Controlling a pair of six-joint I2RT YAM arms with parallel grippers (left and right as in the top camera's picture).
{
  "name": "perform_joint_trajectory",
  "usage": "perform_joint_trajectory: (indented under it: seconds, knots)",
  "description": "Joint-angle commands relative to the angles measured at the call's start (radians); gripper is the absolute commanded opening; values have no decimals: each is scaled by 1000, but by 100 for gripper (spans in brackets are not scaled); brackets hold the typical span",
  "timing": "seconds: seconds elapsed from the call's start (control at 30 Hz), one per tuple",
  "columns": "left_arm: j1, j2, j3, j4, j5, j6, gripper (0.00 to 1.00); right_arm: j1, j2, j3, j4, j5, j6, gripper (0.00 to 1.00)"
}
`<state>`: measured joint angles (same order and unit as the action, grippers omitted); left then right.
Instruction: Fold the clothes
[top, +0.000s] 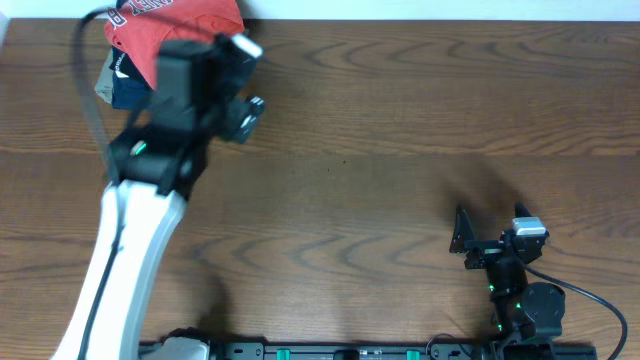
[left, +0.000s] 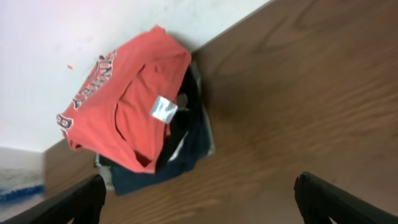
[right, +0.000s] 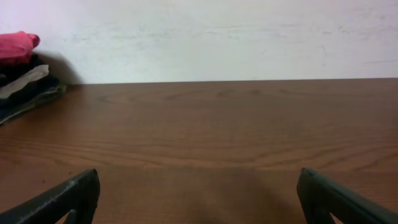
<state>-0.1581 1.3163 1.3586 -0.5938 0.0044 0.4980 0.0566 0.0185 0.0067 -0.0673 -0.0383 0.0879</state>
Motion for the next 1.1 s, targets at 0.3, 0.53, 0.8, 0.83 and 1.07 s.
perform_joint_trajectory:
  seconds: [0.3, 0.53, 0.8, 0.83, 1.07]
  knots:
    - [131, -526, -783, 423, 267, -24, 98, -10, 2, -1, -4, -14, 12, 99]
    - [131, -878, -1029, 443, 122, -343, 98, -10, 2, -1, -4, -14, 12, 99]
    - [131, -1142, -1141, 442, 50, -530, 98, -10, 2, -1, -4, -14, 12, 99]
    - [131, -1163, -1154, 443, 21, -586, 98, -10, 2, -1, -4, -14, 12, 99]
    - [131, -1264, -1240, 484, -43, -706, 98, -10, 2, -1, -4, -14, 12, 99]
